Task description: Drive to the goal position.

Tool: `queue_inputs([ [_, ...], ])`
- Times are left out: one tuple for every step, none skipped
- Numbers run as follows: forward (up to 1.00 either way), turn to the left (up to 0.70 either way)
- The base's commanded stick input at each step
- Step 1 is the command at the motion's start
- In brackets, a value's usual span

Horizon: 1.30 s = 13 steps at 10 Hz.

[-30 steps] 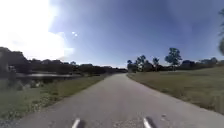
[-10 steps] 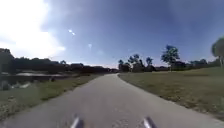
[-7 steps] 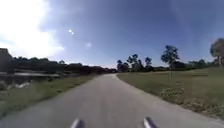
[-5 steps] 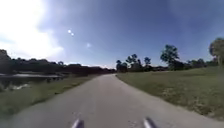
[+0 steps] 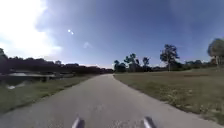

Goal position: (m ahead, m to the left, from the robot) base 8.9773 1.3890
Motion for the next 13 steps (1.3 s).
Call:
queue_inputs([
  [0.7,0.0],
  [0.7,0.0],
  [0.7,0.0],
  [0.7,0.0],
  [0.7,0.0],
  [0.7,0.0],
  [0.7,0.0],
  [0.7,0.0],
  [0.7,0.0],
  [0.7,0.0],
  [0.7,0.0],
  [0.7,0.09],
  [0.7,0.33],
])
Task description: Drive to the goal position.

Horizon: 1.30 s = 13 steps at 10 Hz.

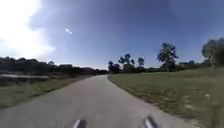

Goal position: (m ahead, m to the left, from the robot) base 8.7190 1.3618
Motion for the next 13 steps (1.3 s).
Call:
queue_inputs([
  [0.7,0.35],
  [0.7,0.35],
  [0.7,0.35],
  [0.7,0.06],
  [0.7,0.0],
  [0.7,0.0],
  [0.7,0.0],
  [0.7,0.0],
  [0.7,0.0],
  [0.7,0.0],
  [0.7,0.0],
  [0.7,0.0],
  [0.7,0.0],
])
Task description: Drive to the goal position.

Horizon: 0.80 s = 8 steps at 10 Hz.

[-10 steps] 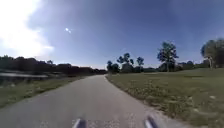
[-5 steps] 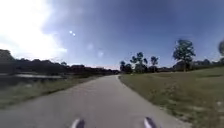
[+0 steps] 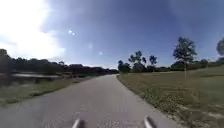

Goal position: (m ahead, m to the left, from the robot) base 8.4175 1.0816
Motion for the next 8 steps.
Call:
queue_inputs([
  [0.7,0.0],
  [0.7,0.0],
  [0.7,0.0],
  [0.7,0.0],
  [0.7,0.0],
  [0.7,0.0],
  [0.7,0.0],
  [0.7,0.06],
])
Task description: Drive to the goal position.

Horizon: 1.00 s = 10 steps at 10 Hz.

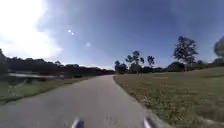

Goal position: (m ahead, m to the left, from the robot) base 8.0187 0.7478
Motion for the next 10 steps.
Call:
queue_inputs([
  [0.7,0.26],
  [0.7,0.35],
  [0.7,0.35],
  [0.7,0.35],
  [0.7,0.35],
  [0.7,0.35],
  [0.7,0.35],
  [0.7,0.35],
  [0.7,0.35],
  [0.7,0.11],
])
